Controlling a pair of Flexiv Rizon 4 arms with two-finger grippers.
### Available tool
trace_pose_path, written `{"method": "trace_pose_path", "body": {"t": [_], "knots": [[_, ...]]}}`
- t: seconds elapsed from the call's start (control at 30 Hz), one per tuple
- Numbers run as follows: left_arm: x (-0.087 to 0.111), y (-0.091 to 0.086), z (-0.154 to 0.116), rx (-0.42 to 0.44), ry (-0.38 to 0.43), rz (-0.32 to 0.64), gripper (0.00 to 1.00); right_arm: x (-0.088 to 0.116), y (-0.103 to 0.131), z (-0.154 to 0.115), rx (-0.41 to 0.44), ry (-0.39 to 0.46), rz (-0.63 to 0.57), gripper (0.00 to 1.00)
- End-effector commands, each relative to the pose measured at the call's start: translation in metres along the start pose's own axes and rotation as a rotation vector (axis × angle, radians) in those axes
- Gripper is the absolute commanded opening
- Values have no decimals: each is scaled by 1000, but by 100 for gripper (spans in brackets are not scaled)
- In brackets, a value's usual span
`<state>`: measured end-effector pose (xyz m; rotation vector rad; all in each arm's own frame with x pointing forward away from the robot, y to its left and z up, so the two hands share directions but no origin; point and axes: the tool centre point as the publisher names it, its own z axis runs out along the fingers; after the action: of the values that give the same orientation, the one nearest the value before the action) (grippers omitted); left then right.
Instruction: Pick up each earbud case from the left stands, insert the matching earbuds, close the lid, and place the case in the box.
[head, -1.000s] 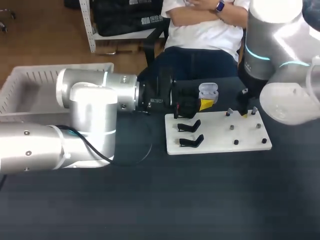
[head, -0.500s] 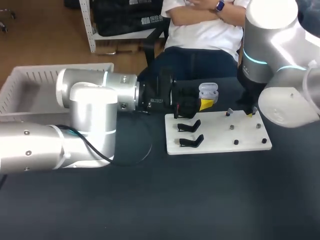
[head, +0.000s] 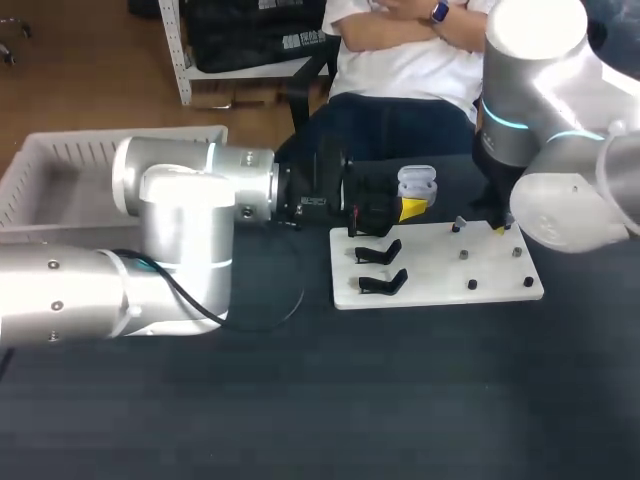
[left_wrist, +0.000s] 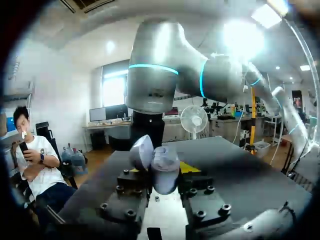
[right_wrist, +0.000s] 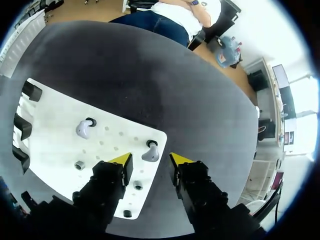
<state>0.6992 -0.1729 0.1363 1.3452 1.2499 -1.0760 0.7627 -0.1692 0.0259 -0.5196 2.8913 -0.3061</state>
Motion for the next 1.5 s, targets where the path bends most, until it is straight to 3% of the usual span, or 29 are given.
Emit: {"method": "trace_pose_path", "body": {"t": [0.03,0.63,1.03,1.37,1.4,1.5], "knots": [[1,-2,0,-9,-5,4,0,-2,0,1,1,2,4,44],[1,-2,0,-9,-5,4,0,-5,0,4,7,1,22,35],[1,-2,0,-9,-5,4,0,-5,1,2,14,-3,29,41],[1,-2,0,-9,-5,4,0,-4,-1,1,17,4,31,18],[1,-2,0,-9,-5,4,0,-4,-1,1,17,5,31,2],[1,-2,0,-9,-5,4,0,-5,0,2,14,7,30,0]]}}
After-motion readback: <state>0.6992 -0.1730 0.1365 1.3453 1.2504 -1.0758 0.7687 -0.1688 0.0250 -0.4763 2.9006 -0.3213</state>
